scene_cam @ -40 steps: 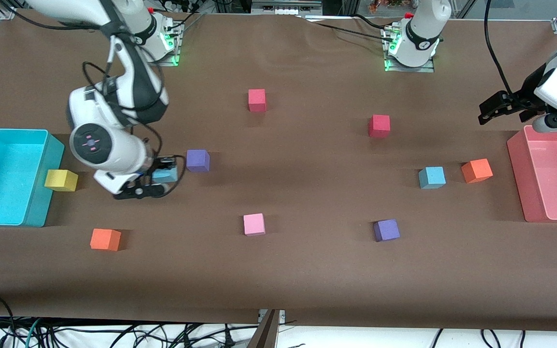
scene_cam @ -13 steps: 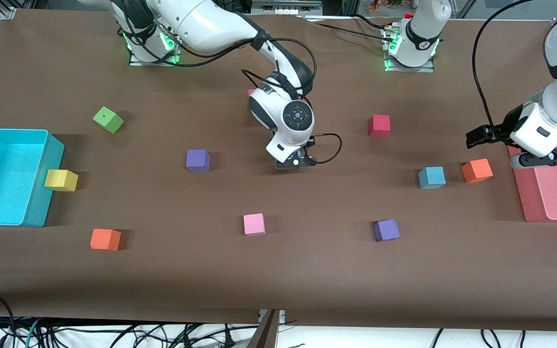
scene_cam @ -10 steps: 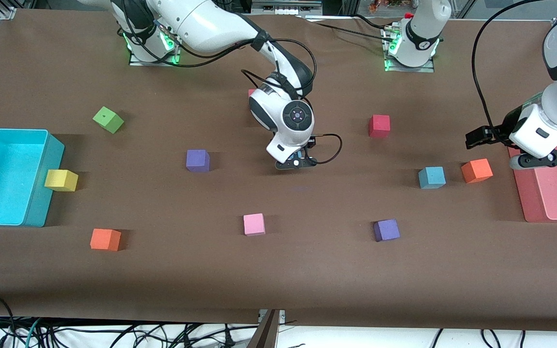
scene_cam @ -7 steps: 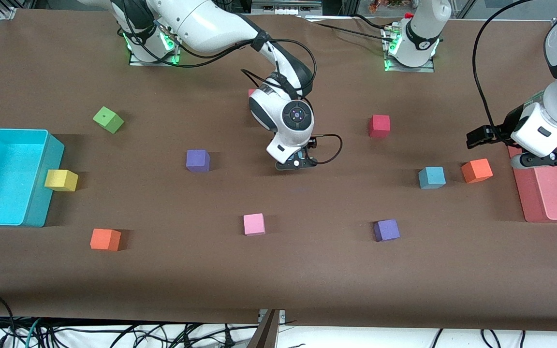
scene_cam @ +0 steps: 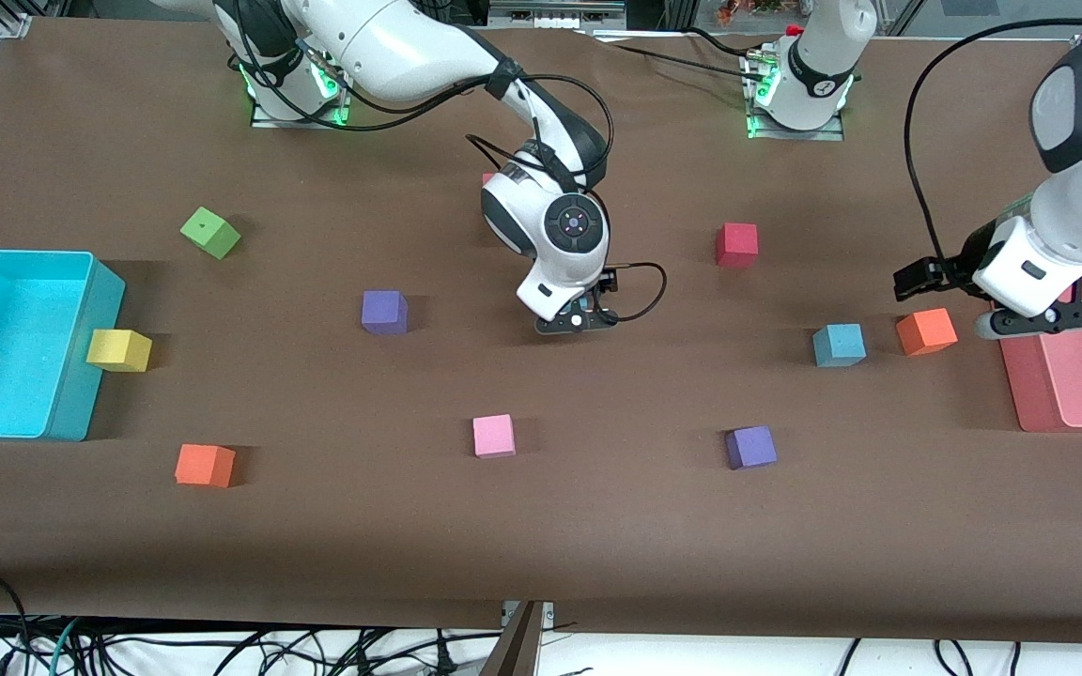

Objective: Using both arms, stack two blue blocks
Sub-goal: 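Lower the cube with the right gripper while the left gripper reaches another cube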

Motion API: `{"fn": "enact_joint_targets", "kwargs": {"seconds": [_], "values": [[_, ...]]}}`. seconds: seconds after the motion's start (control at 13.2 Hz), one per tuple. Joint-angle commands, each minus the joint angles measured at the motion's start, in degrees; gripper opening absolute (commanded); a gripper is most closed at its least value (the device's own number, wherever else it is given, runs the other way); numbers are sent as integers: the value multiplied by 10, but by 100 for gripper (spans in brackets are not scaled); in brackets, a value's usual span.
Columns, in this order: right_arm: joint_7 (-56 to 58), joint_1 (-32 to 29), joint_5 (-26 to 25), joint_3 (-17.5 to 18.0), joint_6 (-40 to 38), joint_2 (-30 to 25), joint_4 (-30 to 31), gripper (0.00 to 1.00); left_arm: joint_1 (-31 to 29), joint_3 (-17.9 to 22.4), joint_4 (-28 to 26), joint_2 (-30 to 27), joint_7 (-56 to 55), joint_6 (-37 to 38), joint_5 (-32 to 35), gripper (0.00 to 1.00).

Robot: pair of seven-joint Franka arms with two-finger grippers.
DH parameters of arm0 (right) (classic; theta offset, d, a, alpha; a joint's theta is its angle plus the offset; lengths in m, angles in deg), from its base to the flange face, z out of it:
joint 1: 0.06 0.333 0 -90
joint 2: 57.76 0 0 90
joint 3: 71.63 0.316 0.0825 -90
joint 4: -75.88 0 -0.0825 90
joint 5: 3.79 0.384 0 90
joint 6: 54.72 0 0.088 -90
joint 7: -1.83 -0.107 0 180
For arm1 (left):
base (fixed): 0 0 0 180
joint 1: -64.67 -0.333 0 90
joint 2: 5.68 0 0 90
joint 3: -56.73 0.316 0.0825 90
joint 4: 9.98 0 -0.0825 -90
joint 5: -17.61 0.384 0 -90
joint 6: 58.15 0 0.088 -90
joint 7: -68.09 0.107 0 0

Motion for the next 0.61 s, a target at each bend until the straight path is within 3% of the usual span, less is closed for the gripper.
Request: {"fn": "enact_joint_targets", "kwargs": {"seconds": [0.0,0.38,0.53], "values": [[67,-22,7,2,-28,-19,-5,99,-6,-3,-56,-7,16,-68,-10,100],[294,-48,9,3,-78,-49,5,99,-5,-3,-121,32,16,-189,-11,100],[389,-62,46,-4,-50,-66,39,99,0,-3,-141,54,16,-233,-11,100]]}}
